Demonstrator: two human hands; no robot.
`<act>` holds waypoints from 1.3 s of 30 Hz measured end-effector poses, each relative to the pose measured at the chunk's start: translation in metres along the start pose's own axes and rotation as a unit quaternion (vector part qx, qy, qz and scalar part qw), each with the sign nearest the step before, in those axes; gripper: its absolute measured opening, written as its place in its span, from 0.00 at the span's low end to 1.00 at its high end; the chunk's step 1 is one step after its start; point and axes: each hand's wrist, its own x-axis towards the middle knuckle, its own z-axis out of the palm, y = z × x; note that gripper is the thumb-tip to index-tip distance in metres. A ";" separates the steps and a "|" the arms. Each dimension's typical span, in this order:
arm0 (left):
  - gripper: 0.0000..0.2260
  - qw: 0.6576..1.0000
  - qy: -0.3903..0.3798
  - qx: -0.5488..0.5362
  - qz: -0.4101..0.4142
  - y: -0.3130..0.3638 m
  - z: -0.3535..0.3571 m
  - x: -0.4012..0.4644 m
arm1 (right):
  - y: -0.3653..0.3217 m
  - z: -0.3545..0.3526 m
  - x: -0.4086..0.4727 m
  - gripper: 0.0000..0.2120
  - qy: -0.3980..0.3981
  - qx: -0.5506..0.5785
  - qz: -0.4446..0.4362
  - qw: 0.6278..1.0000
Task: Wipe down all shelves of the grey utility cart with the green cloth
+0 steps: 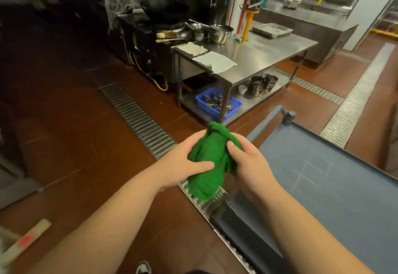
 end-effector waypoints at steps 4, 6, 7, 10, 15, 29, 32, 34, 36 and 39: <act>0.33 0.998 -0.045 0.037 -0.028 -0.032 -0.092 0.006 | 0.017 0.053 0.059 0.15 -0.007 0.012 0.037 0.999; 0.32 0.996 -0.074 0.022 -0.035 -0.043 -0.132 0.011 | 0.024 0.071 0.087 0.15 -0.007 -0.001 0.041 0.999; 0.32 0.996 -0.080 0.025 -0.040 -0.048 -0.149 0.014 | 0.026 0.077 0.098 0.15 0.005 -0.016 0.038 0.999; 0.27 0.992 -0.039 0.080 -0.090 -0.064 -0.193 0.030 | 0.026 0.080 0.125 0.10 0.060 -0.088 0.031 0.994; 0.03 0.975 0.017 0.206 -0.086 -0.060 -0.235 0.088 | 0.013 0.054 0.161 0.09 0.126 -0.200 0.021 0.971; 0.05 0.935 -0.005 0.347 0.066 -0.019 -0.195 0.402 | 0.026 -0.141 0.294 0.11 0.352 -0.148 -0.027 0.924; 0.06 0.934 -0.030 0.350 0.070 -0.010 -0.181 0.473 | 0.027 -0.185 0.334 0.11 0.376 -0.136 -0.005 0.917; 0.05 0.934 -0.041 0.346 0.084 -0.004 -0.170 0.519 | 0.025 -0.209 0.358 0.09 0.393 -0.128 0.003 0.911; 0.03 0.932 -0.053 0.345 0.100 0.004 -0.158 0.560 | 0.023 -0.231 0.377 0.08 0.411 -0.119 0.001 0.904; 0.07 0.927 -0.074 0.344 0.125 0.014 -0.138 0.617 | 0.024 -0.258 0.402 0.08 0.444 -0.098 0.000 0.891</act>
